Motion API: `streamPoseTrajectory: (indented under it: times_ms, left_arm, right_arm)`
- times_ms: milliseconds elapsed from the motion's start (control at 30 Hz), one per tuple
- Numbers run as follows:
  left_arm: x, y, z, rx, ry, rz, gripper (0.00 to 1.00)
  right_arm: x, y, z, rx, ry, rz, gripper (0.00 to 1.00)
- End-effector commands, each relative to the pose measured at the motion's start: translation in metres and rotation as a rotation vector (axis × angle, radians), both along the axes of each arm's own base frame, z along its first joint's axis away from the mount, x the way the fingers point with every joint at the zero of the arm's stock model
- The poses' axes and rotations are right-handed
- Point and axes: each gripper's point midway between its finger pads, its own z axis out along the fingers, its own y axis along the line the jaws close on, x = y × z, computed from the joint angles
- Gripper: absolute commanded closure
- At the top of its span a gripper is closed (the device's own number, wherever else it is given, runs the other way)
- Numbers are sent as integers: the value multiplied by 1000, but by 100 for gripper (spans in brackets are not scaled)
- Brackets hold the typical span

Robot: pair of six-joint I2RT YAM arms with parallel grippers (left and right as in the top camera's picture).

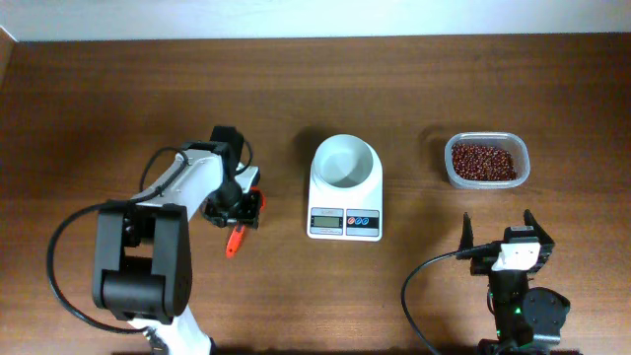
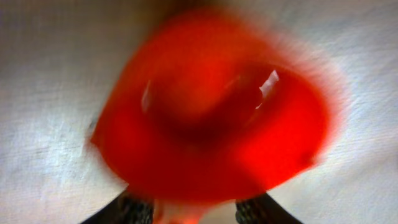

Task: Scoop item into bowl and weigh 50g on scale
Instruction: 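Reach the left gripper down and grasp the orange scoop handle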

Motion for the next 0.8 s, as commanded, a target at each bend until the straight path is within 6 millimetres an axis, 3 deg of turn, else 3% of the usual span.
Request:
streamPoseTrajectory:
  times_ms: [0, 233, 333, 433, 467, 500, 567, 633, 667, 733, 767]
  left_arm:
    - [1, 2, -16, 83, -12, 88, 64]
    - [38, 8, -17, 111, -160, 197, 68]
    - [53, 9, -15, 114, -223, 217, 64]
    - [53, 8, -16, 110, -219, 220, 58]
    - [51, 6, -16, 101, -211, 217, 52]
    - [48, 3, -16, 86, -198, 216, 39]
    - [45, -1, -16, 63, -182, 215, 1]
    - [45, -2, -16, 60, -181, 215, 1]
    - [45, -2, -16, 60, -179, 214, 8]
    - [40, -1, -17, 65, -161, 214, 50]
    - [37, 0, -17, 68, -148, 214, 57]
  right_arm:
    - [0, 1, -2, 0, 2, 5, 1]
    - [0, 1, -2, 0, 2, 5, 1]
    - [0, 1, -2, 0, 2, 5, 1]
    - [0, 1, -2, 0, 2, 5, 1]
    - [0, 1, -2, 0, 2, 5, 1]
    - [0, 1, -2, 0, 2, 5, 1]
    - [0, 1, -2, 0, 2, 5, 1]
    - [0, 1, -2, 1, 2, 5, 1]
    - [0, 1, -3, 1, 3, 5, 1]
    - [0, 1, -2, 0, 2, 5, 1]
    - [0, 1, -2, 0, 2, 5, 1]
